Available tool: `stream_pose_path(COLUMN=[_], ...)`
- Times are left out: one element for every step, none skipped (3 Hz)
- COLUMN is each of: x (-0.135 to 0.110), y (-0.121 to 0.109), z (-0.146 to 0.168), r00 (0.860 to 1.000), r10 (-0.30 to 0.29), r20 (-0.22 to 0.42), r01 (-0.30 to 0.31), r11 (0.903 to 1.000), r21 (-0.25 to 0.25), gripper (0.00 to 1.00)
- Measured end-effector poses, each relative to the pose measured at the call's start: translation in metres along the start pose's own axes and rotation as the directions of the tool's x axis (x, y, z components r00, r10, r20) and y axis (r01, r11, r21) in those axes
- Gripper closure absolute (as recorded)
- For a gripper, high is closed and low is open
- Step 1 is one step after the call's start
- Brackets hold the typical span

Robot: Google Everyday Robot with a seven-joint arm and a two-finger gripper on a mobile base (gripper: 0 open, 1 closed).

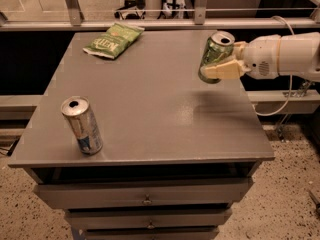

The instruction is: Pick green can

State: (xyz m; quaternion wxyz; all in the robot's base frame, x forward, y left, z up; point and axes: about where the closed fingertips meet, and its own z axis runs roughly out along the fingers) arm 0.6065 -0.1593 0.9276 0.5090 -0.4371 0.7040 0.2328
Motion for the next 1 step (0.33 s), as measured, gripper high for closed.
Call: stream_pose_path(x=[-0.0068], y=[0.0013], z=[-0.0005], r00=[1.000], r10=[-0.001], r20=[0.015], r01=[0.002], r11=[1.0000], r21=[-0.006], gripper=[1.00])
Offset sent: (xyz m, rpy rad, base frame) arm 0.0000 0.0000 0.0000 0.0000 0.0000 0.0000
